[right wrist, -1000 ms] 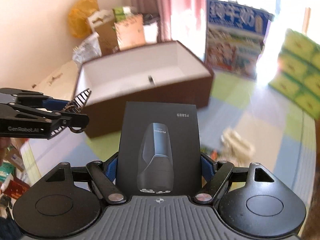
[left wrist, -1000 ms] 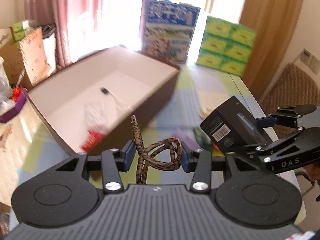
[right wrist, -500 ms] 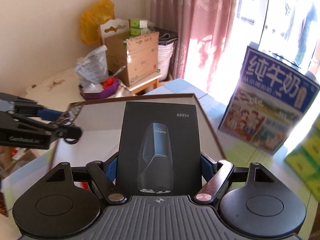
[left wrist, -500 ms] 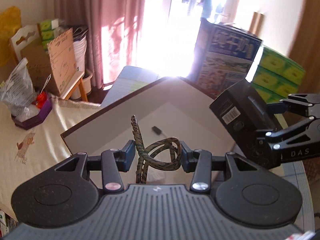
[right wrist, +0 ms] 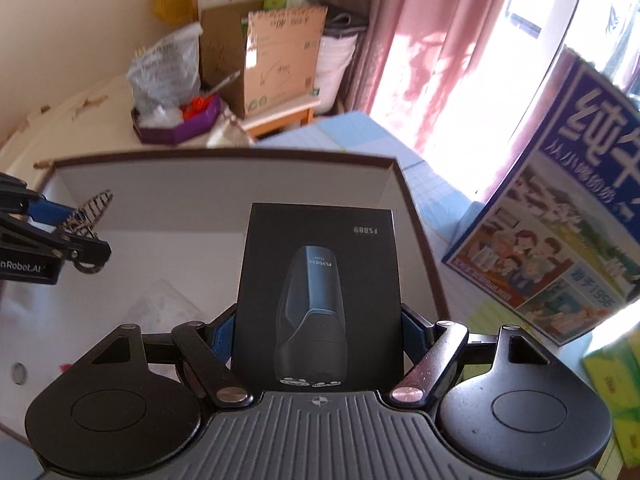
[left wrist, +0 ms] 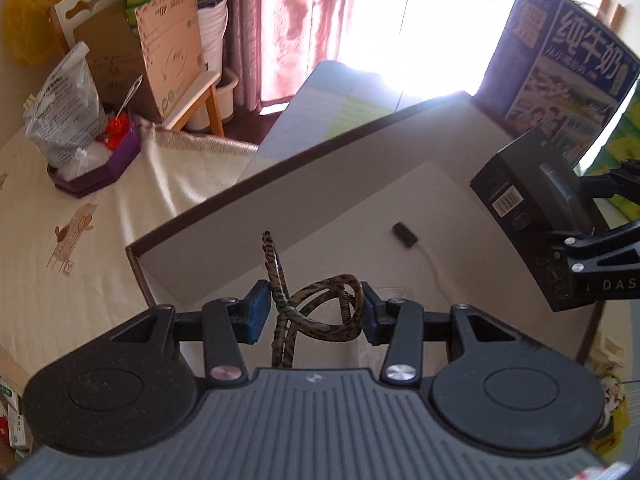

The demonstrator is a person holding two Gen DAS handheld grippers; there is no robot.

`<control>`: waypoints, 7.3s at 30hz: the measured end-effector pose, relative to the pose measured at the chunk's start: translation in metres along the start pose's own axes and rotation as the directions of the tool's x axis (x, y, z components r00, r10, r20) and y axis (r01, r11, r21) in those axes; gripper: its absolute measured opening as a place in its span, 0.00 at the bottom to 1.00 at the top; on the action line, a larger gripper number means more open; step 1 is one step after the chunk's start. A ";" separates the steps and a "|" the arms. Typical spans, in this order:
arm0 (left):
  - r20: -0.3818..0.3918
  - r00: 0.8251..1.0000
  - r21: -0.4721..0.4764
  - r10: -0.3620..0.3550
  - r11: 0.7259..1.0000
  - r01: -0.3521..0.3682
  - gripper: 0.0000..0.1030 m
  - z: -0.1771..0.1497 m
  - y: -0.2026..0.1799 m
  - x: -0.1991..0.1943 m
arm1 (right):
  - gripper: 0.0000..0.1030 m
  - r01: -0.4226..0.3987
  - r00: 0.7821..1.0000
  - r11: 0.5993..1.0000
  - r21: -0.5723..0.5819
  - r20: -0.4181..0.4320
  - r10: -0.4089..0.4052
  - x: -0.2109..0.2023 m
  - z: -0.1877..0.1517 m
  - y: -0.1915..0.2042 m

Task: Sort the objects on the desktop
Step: 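Lift and carry the cord and black box over the brown box with both tools, then open both tools to drop the cord and black box into the box, then withdraw both tools from the box back toward the table items, then grasp the purple tube with the left tool while the right tool grasps the green ointment card, then lift the purple tube and green ointment card off the table with both tools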

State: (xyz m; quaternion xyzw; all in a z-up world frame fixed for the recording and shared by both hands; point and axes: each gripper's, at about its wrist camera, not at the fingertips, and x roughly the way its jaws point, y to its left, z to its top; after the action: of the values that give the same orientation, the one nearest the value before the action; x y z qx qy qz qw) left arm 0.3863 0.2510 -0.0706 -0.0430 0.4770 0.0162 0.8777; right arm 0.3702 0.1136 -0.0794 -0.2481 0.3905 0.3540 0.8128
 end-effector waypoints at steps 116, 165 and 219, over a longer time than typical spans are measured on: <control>0.005 0.996 0.153 -0.086 0.985 0.085 0.84 -0.210 -0.143 -0.156 | 0.98 0.023 0.995 0.885 0.466 0.072 -0.064 -0.228 -0.283 0.044; -0.143 0.975 0.305 -0.173 0.929 0.209 0.80 -0.153 -0.241 0.001 | 0.01 0.266 0.956 0.496 0.827 -0.160 -0.245 -0.165 -0.351 -0.083; -0.149 0.971 0.420 -0.184 0.878 0.231 0.26 -0.189 -0.197 -0.008 | 0.31 0.231 0.971 0.744 0.627 -0.104 -0.214 -0.145 -0.326 -0.034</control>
State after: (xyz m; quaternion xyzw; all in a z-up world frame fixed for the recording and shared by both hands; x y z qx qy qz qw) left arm 0.2374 0.0375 -0.1543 0.1021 0.5065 -0.1871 0.8355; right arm 0.1816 -0.1848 -0.1440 -0.0083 0.4646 0.0986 0.8799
